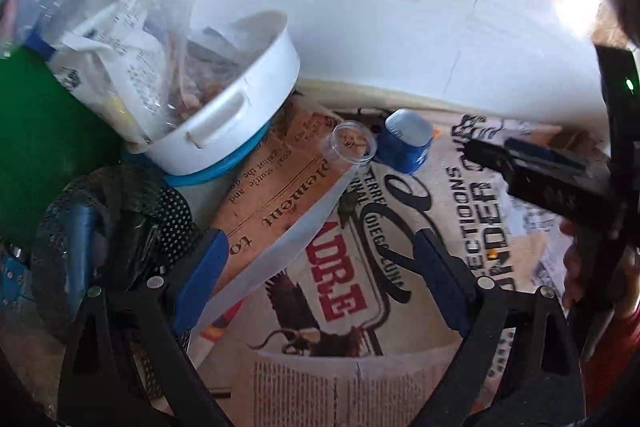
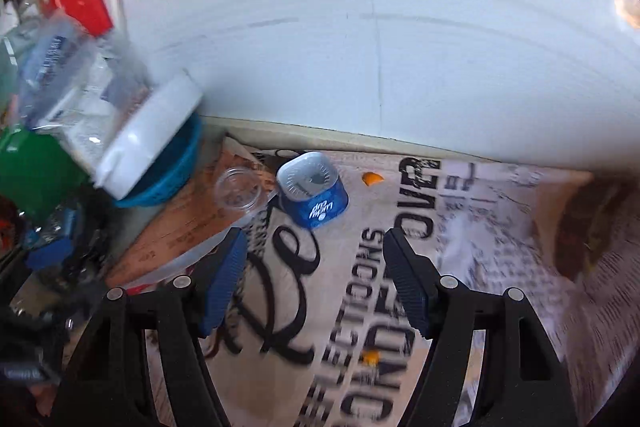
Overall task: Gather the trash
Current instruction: 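Grasp the clear glass jar with the left tool while the right tool grasps the blue cup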
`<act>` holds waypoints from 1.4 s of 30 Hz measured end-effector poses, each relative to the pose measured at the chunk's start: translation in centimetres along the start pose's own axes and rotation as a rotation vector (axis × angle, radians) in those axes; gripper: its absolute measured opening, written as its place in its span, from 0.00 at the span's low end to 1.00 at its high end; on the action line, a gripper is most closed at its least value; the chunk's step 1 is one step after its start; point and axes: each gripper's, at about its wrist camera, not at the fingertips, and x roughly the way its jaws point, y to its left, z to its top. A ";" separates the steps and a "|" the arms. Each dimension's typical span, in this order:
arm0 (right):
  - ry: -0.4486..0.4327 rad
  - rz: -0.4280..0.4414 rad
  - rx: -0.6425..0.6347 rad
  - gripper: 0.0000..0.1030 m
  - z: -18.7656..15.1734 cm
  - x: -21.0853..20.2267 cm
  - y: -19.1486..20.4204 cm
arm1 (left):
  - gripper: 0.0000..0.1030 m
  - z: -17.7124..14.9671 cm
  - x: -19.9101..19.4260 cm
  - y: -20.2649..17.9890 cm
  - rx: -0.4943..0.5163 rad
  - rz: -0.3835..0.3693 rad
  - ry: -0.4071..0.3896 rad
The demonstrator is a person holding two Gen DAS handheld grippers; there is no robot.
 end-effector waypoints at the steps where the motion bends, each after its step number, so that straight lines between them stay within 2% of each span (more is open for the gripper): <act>1: 0.014 0.001 -0.006 0.65 0.4 1.0 -0.2 | 0.91 0.0 0.9 0.1 -0.001 0.009 0.012; 4: 0.060 -0.003 -0.040 0.65 1.4 4.8 -0.1 | 0.91 0.3 2.9 0.2 -0.015 0.013 0.038; 8: 0.100 0.007 -0.058 0.65 1.9 7.5 0.6 | 0.91 0.6 5.1 0.4 -0.022 0.015 0.058; 13: 0.108 0.043 -0.049 0.65 2.1 8.5 1.2 | 0.91 1.4 7.1 0.3 -0.029 0.014 0.069; 14: 0.105 0.052 -0.042 0.62 2.1 8.3 1.3 | 0.91 1.6 7.5 0.3 -0.031 0.012 0.070; 18: 0.075 0.021 -0.034 0.61 1.5 6.1 1.4 | 0.89 2.7 8.8 -0.4 -0.026 0.011 0.061; 24: -0.028 -0.016 0.006 0.62 0.0 -1.7 0.1 | 0.88 4.3 10.9 -2.0 0.016 0.018 0.046; 28: -0.061 -0.022 0.072 0.62 -1.8 -6.2 -1.5 | 0.83 5.4 13.0 -3.0 0.038 0.044 0.052; 30: -0.064 -0.026 0.096 0.62 -2.7 -7.6 -2.2 | 0.73 5.6 13.9 -3.2 0.042 0.055 0.058; 32: -0.068 -0.038 0.120 0.62 -3.5 -8.9 -3.0 | 0.69 5.9 14.5 -3.5 0.047 0.066 0.057; 33: -0.065 -0.041 0.136 0.62 -3.9 -9.5 -3.2 | 0.61 5.9 14.5 -3.6 0.049 0.070 0.050; 34: -0.064 -0.046 0.148 0.62 -4.2 -9.9 -3.9 | 0.59 6.0 14.6 -3.8 0.052 0.068 0.044; 37: -0.051 -0.071 0.179 0.62 -5.0 -10.5 -5.1 | 0.59 6.2 14.3 -4.0 0.048 0.013 0.048; 42: -0.054 -0.079 0.230 0.62 -6.2 -12.0 -6.0 | 0.59 5.2 10.7 -5.1 0.101 -0.001 0.016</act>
